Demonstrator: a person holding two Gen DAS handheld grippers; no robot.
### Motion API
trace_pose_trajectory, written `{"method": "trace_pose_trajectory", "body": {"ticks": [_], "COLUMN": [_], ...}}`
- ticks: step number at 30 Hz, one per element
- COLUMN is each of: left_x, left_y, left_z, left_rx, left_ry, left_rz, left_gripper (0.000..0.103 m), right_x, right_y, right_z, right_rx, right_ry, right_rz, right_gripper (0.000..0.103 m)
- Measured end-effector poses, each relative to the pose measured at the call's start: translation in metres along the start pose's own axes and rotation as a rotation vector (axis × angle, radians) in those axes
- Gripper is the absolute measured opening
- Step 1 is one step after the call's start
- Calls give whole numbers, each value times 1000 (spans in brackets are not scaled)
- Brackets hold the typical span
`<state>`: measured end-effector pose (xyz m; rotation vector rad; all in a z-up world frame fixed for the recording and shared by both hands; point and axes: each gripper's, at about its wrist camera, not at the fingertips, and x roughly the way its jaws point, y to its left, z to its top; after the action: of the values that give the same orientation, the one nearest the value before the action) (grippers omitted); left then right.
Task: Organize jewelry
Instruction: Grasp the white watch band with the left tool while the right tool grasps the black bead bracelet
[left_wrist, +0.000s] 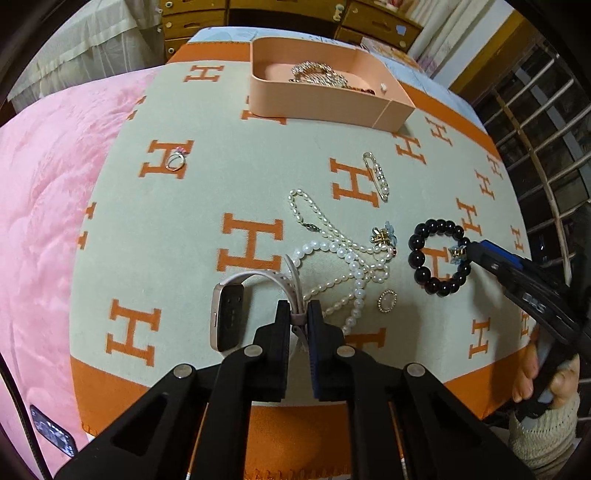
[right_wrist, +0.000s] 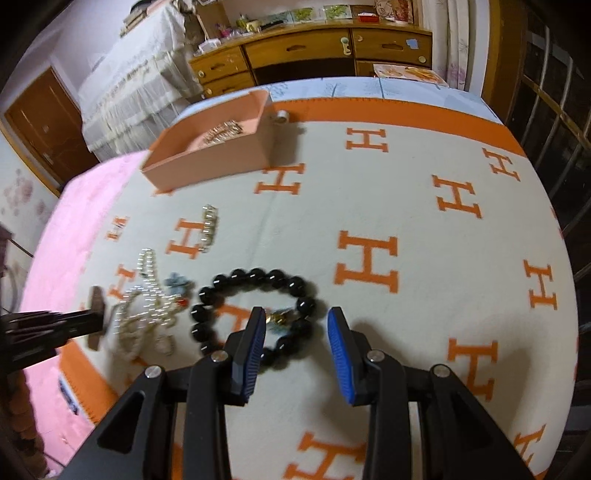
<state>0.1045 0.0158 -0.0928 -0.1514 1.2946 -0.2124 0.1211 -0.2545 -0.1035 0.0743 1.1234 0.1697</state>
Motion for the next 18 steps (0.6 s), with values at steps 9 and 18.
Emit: {"method": "trace_pose_trajectory", "body": {"ticks": [9, 18], "left_x": [0, 2], "left_y": [13, 12], "left_z": [-16, -19], "left_rx": [-39, -11], "left_ry": [-75, -85], "left_rz": [-18, -34], "left_gripper": [7, 7], "right_x": [25, 21], "right_y": [31, 33], "right_z": [7, 12], "right_rx": [-172, -162], "right_ry": [53, 44], "right_rz": [-118, -106], "right_gripper": [35, 27]}}
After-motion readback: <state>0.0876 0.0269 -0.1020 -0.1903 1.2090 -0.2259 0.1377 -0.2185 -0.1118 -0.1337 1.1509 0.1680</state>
